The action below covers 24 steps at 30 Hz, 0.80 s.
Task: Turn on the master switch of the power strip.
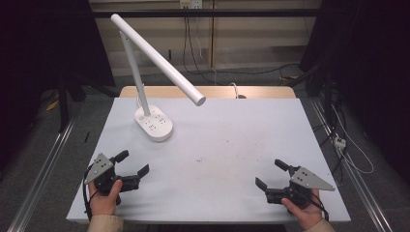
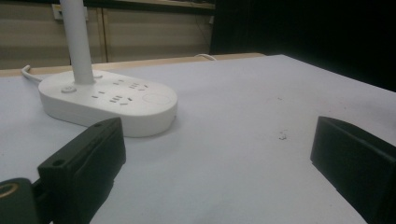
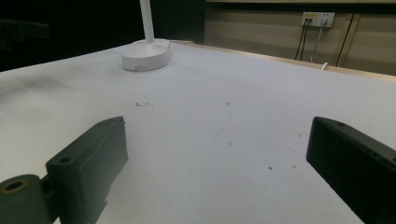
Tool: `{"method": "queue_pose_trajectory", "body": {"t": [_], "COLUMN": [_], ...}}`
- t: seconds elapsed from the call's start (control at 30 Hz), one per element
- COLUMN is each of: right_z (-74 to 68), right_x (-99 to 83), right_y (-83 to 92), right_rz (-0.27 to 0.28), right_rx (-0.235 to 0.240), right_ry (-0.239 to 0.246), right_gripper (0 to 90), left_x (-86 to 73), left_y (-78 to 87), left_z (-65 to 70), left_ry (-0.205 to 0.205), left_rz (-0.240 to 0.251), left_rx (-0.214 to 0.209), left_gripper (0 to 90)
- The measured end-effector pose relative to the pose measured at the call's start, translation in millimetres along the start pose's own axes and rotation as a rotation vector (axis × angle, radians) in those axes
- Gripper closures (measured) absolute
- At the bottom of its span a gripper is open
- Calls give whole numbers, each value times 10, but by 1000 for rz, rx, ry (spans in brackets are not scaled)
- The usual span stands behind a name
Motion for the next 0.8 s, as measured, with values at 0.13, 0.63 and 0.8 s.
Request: {"method": "queue_pose_trajectory", "body": {"t": [0.13,0.63,0.8], "right_z": [4,30,29], "right_x": [1,7,10], "right_y": [6,20,23], "right_rz": [2,9,9], "right_rx": [0,-3,-4], "right_ry": [-2,-7,-8], "right_gripper": [49,50,51], "left_x": [8,98,117], "left_y": [-28,-246,-302], "left_z": [-4,-43,-80], "left_ry": [3,20,31], "left_rz": [-5,-30,-32], "left_rx": [3,4,6], "left_gripper": [29,29,29]}}
Point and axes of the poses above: each handheld gripper's, and its own axes: y roughly backward along the jaws, x roughly out of its top, z roughly to its right, the point moved 6 cm from there along -y, roughly forward along the jaws
